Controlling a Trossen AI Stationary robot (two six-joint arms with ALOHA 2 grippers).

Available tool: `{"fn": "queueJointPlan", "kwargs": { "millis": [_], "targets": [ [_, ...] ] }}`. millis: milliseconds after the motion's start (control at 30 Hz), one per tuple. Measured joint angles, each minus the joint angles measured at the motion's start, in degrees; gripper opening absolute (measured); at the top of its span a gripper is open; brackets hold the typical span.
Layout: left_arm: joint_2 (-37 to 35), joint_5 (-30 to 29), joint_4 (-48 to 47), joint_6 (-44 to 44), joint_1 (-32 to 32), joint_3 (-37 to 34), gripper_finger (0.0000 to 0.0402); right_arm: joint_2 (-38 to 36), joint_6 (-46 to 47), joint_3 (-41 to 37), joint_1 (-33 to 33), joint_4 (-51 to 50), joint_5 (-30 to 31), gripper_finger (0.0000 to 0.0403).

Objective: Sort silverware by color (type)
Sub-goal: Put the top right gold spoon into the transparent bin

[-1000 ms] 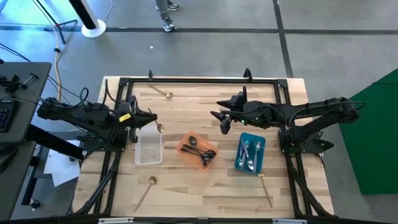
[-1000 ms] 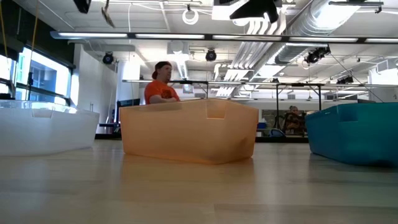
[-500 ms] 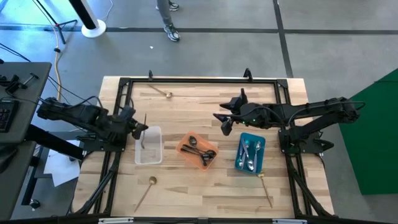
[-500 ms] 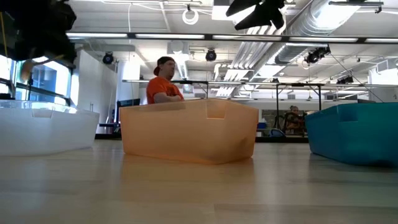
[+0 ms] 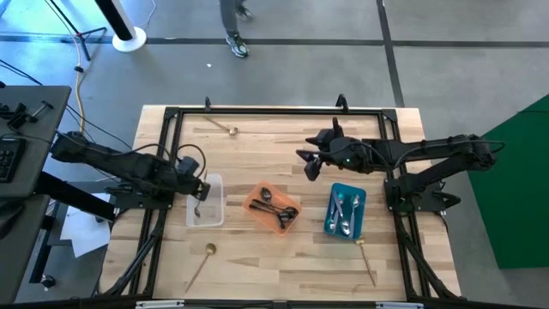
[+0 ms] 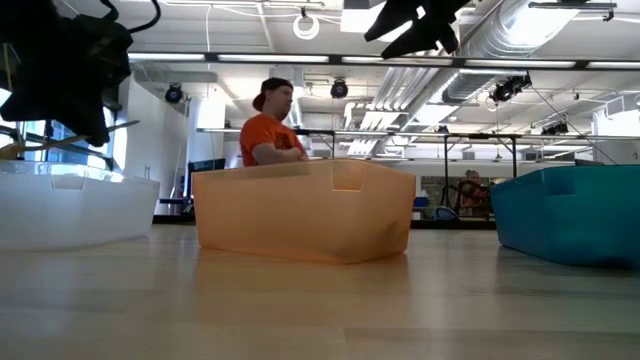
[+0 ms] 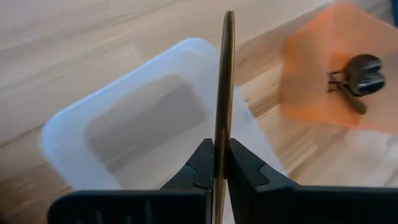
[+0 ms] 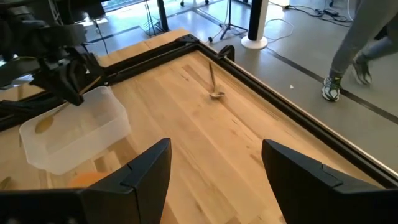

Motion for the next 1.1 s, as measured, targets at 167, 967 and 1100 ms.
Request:
{"fn": "queueJointPlan", "kwargs": {
  "millis": [167, 967, 1100],
  "targets": [
    [0.94, 2.13, 1.72, 2.49, 0.09, 0.00, 0.0005, 0.00, 0.00, 0.00, -0.63, -0.11, -0.31, 0.0236],
    [14.94, 16.15, 6.07, 10.62, 7.29, 0.02, 0.0005, 0.00, 0.02, 0.00, -0.61, -3.41, -0.42, 0.0236],
    [16.87, 17.76, 6.24, 11.58, 8.03, 0.02, 0.0005, 0.00, 0.02, 0.00, -0.61, -3.44, -0.42, 0.0236]
  ]
}}
